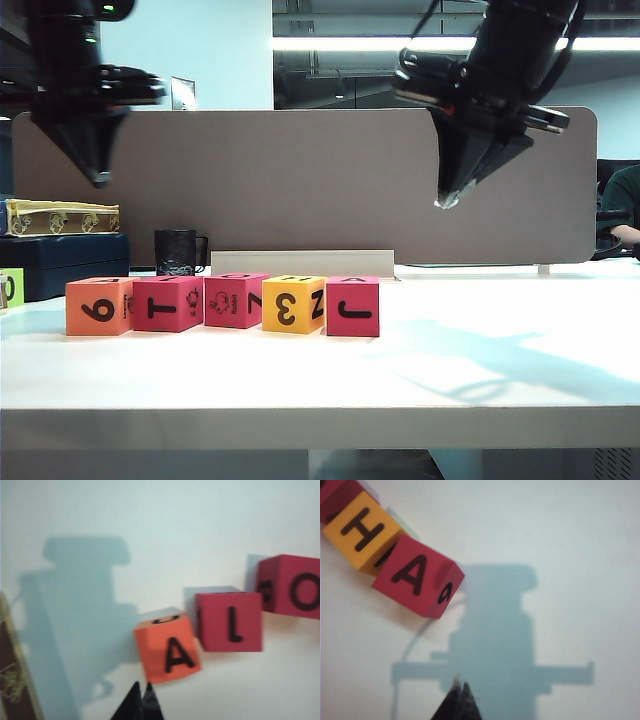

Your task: Select the appropriate blocks from the scattered letter blocks on the table and arrange them in a row to spell out "ALOHA".

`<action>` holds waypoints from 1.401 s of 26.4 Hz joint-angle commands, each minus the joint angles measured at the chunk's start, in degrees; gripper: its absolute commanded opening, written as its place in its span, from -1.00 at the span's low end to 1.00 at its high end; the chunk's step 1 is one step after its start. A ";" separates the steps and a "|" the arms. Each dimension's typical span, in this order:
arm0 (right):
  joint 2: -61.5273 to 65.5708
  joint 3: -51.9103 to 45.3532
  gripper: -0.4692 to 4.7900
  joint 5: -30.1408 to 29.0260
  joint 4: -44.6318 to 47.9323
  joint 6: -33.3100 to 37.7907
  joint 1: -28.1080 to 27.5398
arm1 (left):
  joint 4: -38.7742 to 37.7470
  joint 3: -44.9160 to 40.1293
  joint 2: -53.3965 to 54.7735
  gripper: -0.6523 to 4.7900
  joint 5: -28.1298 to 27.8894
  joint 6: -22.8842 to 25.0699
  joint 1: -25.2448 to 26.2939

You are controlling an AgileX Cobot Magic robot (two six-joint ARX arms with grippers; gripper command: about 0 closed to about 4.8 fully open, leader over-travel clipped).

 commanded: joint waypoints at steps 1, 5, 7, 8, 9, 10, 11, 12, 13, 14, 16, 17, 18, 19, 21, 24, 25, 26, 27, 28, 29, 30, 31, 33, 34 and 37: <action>1.09 0.37 -0.84 -0.15 2.78 -0.15 -0.28 | -1.46 -0.44 0.11 -0.78 0.70 1.11 2.40; 3.04 0.37 -0.84 -1.29 5.53 0.07 -0.28 | -0.07 -3.26 0.11 -0.78 0.90 1.11 3.74; 4.92 0.37 -0.84 -3.13 6.49 1.07 -0.28 | 1.07 -5.55 0.11 -0.78 0.85 1.18 3.78; 5.99 0.37 -0.84 -3.13 6.80 1.57 -0.28 | 2.16 -7.41 0.11 -0.78 0.81 1.16 3.78; 6.49 0.37 -0.84 -3.13 6.82 1.57 -0.28 | 2.67 -8.22 0.11 -0.78 0.72 1.16 3.78; 7.04 0.37 -0.84 -3.10 6.82 1.55 -0.28 | 3.06 -8.96 0.11 -0.78 0.59 1.16 3.78; 7.45 0.37 -0.84 -3.10 6.84 1.55 -0.28 | 3.58 -9.88 0.11 -0.78 0.44 1.14 3.78; 7.78 0.37 -0.84 -3.13 7.02 1.57 -0.28 | 4.09 -10.75 0.11 -0.78 -0.20 1.05 3.78; 8.11 0.37 -0.84 -3.15 7.32 1.60 -0.28 | 4.46 -11.30 0.11 -0.78 -0.92 1.07 3.85; 8.41 0.37 -0.84 -3.13 7.78 1.60 -0.28 | 5.03 -11.89 0.13 -0.78 -1.66 1.03 3.98; 8.98 0.37 -0.84 -3.13 8.79 1.64 -0.28 | 5.97 -12.90 0.13 -0.78 -2.40 0.94 4.28; 9.35 0.37 -0.84 -3.13 9.27 1.75 -0.28 | 6.45 -13.31 0.13 -0.78 -2.45 0.90 4.28; 9.55 0.37 -0.84 -3.13 9.40 1.86 -0.28 | 7.21 -13.86 0.13 -0.78 -2.40 0.74 4.35; 9.97 0.37 -0.84 -3.15 9.64 1.92 -0.28 | 7.76 -14.21 0.20 -0.78 -2.54 0.74 4.35; 10.38 0.37 -0.84 -3.15 9.79 2.08 -0.28 | 8.90 -14.86 0.37 -0.78 -2.82 0.79 4.35; 11.47 0.37 -0.84 -3.37 10.58 3.13 -0.28 | 10.80 -15.39 1.01 -0.78 -2.67 0.81 4.35; 11.80 0.37 -0.84 -3.37 10.86 3.15 -0.28 | 11.54 -15.39 1.60 -0.78 -2.62 0.98 4.35; 11.98 0.37 -0.84 -3.37 11.04 3.21 -0.28 | 11.74 -15.39 1.86 -0.78 -2.62 0.98 4.35; 12.09 0.37 -0.84 -3.37 11.19 3.41 -0.26 | 11.89 -15.41 2.05 -0.78 -2.62 0.98 4.35; 12.15 0.37 -0.84 -3.45 11.32 3.67 -0.26 | 12.09 -15.39 2.36 -0.78 -2.62 0.98 4.35; 12.15 0.37 -0.84 -3.58 11.52 3.96 -0.26 | 12.20 -15.41 2.60 -0.78 -2.62 1.01 4.35; 12.17 0.37 -0.84 -3.58 11.74 4.26 -0.26 | 12.24 -15.41 2.80 -0.78 -2.60 0.98 4.35; 12.17 0.37 -0.84 -3.56 12.17 4.39 -0.26 | 12.50 -15.41 3.39 -0.78 -2.58 0.98 4.35; 12.22 0.37 -0.84 -3.56 12.79 4.61 -0.26 | 13.27 -15.41 4.57 -0.78 -2.14 0.96 4.35; 12.26 0.37 -0.84 -3.56 12.85 4.61 -0.26 | 13.51 -15.41 4.87 -0.78 -2.14 0.96 4.35; 12.98 0.37 -0.84 -3.65 13.14 4.68 -0.20 | 13.81 -15.39 5.88 -0.78 -1.03 0.96 4.35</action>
